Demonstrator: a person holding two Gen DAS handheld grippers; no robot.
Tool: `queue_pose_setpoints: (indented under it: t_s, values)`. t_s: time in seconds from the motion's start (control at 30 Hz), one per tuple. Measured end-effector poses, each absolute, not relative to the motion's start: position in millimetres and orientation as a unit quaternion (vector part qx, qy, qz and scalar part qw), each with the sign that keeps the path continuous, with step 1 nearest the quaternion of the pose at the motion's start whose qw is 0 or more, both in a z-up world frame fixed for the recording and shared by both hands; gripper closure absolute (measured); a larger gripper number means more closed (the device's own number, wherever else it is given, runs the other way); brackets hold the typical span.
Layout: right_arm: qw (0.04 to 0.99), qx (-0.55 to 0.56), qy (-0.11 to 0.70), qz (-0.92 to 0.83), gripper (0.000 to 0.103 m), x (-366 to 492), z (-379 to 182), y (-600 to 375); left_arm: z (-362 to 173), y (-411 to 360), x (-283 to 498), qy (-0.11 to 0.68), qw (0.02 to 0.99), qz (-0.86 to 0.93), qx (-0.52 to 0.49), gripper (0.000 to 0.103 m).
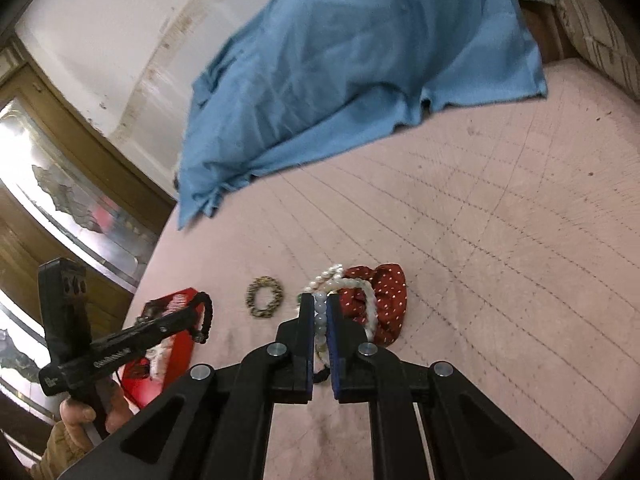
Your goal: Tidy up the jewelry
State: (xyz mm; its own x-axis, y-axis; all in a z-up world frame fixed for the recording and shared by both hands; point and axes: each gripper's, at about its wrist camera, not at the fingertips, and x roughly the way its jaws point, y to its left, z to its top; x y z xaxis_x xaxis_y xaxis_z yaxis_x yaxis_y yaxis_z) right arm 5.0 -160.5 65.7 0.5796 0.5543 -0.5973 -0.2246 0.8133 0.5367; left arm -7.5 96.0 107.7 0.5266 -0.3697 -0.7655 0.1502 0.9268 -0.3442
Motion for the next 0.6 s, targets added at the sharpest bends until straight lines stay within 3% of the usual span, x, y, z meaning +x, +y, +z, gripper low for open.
queue_pose_setpoints:
  t_s: [0.2, 0.47, 0.6]
  values:
    - [0.853, 0.193, 0.416, 0.248, 0.096, -14, 62, -156, 95, 99, -47, 0.482, 0.822, -0.234, -0.194, 0.098]
    - [0.847, 0.117, 0.478, 0.2, 0.095, -23, 26, -150, 33, 115, -51, 0.539, 0.805, -0.157, -0.189, 0.097]
    - [0.853, 0.111, 0.488, 0.149, 0.094, -18, 15, -164, 40, 124, -55, 0.526, 0.814, -0.149, -0.196, 0.071]
